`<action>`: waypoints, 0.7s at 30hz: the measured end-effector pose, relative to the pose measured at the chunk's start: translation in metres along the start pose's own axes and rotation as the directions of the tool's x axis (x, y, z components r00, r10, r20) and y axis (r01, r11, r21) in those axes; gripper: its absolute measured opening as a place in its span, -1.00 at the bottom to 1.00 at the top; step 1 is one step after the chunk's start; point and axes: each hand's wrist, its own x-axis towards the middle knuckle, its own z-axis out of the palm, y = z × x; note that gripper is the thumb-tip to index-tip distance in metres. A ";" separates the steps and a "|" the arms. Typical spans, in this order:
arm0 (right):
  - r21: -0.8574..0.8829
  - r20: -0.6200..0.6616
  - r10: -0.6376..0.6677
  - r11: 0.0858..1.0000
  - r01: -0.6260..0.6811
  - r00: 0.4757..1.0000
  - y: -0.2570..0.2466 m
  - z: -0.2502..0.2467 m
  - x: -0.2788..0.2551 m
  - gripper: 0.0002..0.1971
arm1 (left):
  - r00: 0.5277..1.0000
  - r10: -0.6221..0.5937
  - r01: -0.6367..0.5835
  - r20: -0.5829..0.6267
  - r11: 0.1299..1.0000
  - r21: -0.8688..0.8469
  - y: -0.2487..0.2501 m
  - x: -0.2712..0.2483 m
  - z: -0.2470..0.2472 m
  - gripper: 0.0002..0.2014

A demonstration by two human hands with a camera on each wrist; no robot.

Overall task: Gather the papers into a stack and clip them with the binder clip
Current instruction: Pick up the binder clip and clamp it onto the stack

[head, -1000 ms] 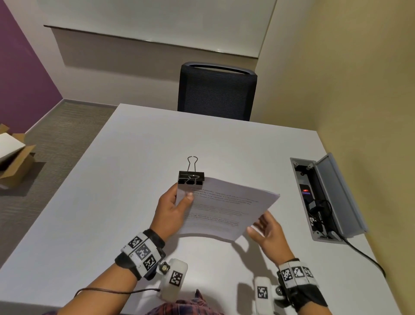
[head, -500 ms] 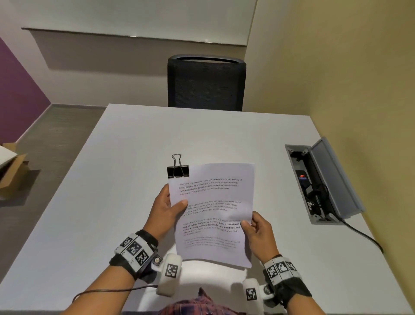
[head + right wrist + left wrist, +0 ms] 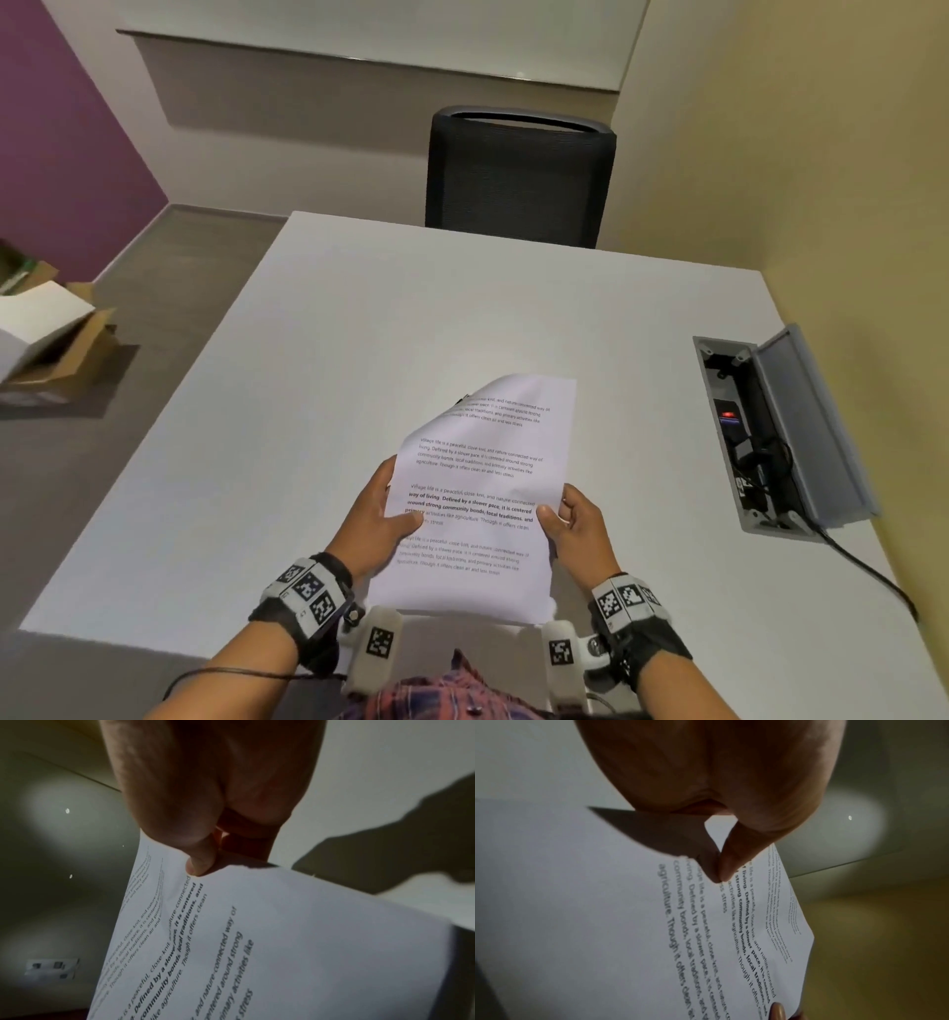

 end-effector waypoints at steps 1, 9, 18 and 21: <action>-0.007 0.027 0.012 1.000 -0.011 1.000 -0.001 0.008 0.002 -0.79 | 1.000 -0.009 0.009 -0.016 1.000 -0.007 -0.004 -0.001 -0.009 -0.35; -0.100 0.247 0.081 0.993 -0.058 0.966 -0.015 0.096 0.029 -0.86 | 0.974 -0.052 0.050 -0.222 0.999 -0.012 -0.019 -0.019 -0.090 -0.33; -0.253 0.343 0.138 0.966 -0.050 0.929 -0.014 0.201 0.055 -0.82 | 0.928 -0.075 0.070 -0.364 0.997 -0.026 -0.037 -0.019 -0.188 -0.28; -0.304 0.293 0.182 0.949 -0.089 0.939 -0.009 0.222 0.056 -0.60 | 0.921 -0.083 0.070 -0.380 0.996 -0.047 -0.045 -0.017 -0.214 -0.27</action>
